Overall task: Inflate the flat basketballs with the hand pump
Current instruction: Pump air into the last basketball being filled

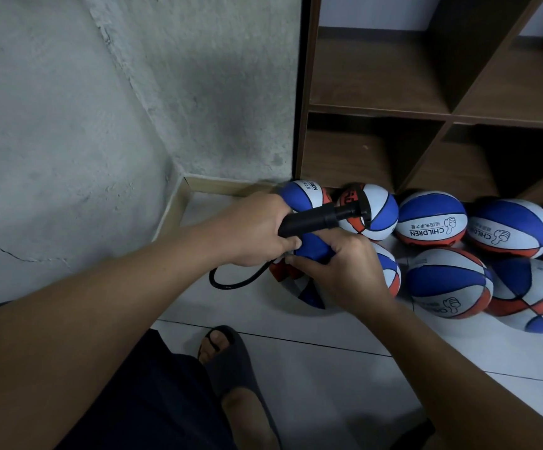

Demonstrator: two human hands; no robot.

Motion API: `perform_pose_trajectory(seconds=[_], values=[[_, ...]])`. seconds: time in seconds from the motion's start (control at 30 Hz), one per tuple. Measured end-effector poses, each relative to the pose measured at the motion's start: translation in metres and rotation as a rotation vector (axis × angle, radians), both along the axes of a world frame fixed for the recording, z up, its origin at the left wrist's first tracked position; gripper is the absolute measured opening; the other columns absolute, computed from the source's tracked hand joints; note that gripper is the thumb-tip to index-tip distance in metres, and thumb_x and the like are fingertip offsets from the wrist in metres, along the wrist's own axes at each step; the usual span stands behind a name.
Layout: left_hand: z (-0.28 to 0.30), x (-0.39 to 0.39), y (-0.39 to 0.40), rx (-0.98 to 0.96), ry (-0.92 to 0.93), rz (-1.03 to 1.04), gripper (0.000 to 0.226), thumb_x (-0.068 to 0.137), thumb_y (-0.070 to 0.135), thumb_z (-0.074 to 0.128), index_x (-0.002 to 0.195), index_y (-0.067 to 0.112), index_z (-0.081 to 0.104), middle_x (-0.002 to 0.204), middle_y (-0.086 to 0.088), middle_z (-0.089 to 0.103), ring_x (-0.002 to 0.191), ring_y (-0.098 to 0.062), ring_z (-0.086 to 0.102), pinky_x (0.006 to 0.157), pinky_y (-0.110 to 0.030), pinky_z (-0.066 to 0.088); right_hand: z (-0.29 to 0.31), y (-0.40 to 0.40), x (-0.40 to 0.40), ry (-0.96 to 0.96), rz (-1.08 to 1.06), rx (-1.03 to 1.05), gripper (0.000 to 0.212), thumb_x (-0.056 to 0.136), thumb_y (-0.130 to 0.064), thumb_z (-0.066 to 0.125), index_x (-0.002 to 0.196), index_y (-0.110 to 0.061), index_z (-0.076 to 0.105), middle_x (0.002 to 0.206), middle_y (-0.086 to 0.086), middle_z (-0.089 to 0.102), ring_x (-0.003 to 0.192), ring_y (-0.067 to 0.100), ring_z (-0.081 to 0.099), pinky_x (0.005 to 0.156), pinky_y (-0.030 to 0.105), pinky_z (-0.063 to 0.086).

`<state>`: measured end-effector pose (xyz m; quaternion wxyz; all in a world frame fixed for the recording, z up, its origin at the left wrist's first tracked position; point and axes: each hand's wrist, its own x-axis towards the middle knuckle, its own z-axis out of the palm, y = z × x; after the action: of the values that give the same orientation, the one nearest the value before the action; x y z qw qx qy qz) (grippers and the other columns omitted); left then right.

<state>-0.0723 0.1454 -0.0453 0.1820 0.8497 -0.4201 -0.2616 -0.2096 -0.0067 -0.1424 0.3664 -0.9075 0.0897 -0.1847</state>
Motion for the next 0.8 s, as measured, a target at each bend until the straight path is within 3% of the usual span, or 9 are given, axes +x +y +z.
perform_pose_trajectory(seconds=[0.13, 0.27, 0.4, 0.53, 0.7, 0.8], values=[[-0.005, 0.002, -0.002, 0.029, -0.033, -0.024, 0.03, 0.097, 0.029, 0.077, 0.07, 0.024, 0.064, 0.051, 0.02, 0.06, 0.049, 0.002, 0.058, 0.046, -0.012, 0.037, 0.002, 0.001, -0.001, 0.008, 0.012, -0.009, 0.041, 0.086, -0.068, 0.072, 0.101, -0.029, 0.076, 0.084, -0.016, 0.071, 0.076, 0.006, 0.065, 0.064, 0.036, 0.053], [-0.012, 0.009, -0.001, 0.05, 0.002, -0.039, 0.025, 0.097, 0.035, 0.078, 0.076, 0.025, 0.068, 0.059, 0.013, 0.068, 0.053, 0.002, 0.061, 0.048, -0.012, 0.038, -0.007, 0.004, 0.002, 0.034, -0.016, 0.07, 0.033, 0.085, -0.051, 0.084, 0.108, -0.029, 0.076, 0.091, -0.016, 0.074, 0.082, 0.005, 0.067, 0.069, 0.035, 0.056], [-0.027, 0.011, 0.005, 0.141, 0.002, -0.022, 0.033, 0.096, 0.047, 0.077, 0.074, 0.028, 0.061, 0.061, 0.008, 0.06, 0.047, -0.001, 0.054, 0.056, -0.028, 0.039, -0.032, 0.002, -0.003, 0.18, -0.017, 0.106, 0.032, 0.084, -0.043, 0.087, 0.11, -0.031, 0.072, 0.096, -0.015, 0.073, 0.086, 0.004, 0.066, 0.074, 0.035, 0.058], [-0.037, 0.01, 0.011, 0.1, 0.043, 0.054, 0.024, 0.1, 0.044, 0.073, 0.086, 0.025, 0.066, 0.074, 0.002, 0.077, 0.061, -0.007, 0.073, 0.065, -0.032, 0.058, -0.07, -0.003, -0.014, 0.309, -0.031, 0.091, 0.038, 0.083, -0.046, 0.088, 0.114, -0.03, 0.072, 0.099, -0.013, 0.071, 0.09, 0.007, 0.065, 0.078, 0.031, 0.056], [-0.058, -0.004, 0.012, 0.251, -0.183, -0.014, 0.015, 0.103, 0.04, 0.067, 0.094, 0.028, 0.063, 0.076, 0.003, 0.068, 0.073, -0.023, 0.071, 0.076, -0.042, 0.062, -0.099, 0.007, -0.026, 0.524, 0.067, 0.083, 0.033, 0.089, -0.05, 0.082, 0.113, -0.03, 0.069, 0.099, -0.013, 0.066, 0.087, 0.005, 0.061, 0.077, 0.031, 0.053], [-0.069, -0.005, 0.015, 0.387, -0.244, -0.062, 0.021, 0.103, 0.045, 0.067, 0.099, 0.024, 0.064, 0.079, 0.001, 0.065, 0.07, -0.022, 0.065, 0.068, -0.036, 0.056, -0.115, 0.015, -0.036, 0.557, 0.145, 0.013, 0.035, 0.092, -0.048, 0.078, 0.119, -0.029, 0.068, 0.106, -0.009, 0.063, 0.092, 0.011, 0.06, 0.087, 0.038, 0.057]])
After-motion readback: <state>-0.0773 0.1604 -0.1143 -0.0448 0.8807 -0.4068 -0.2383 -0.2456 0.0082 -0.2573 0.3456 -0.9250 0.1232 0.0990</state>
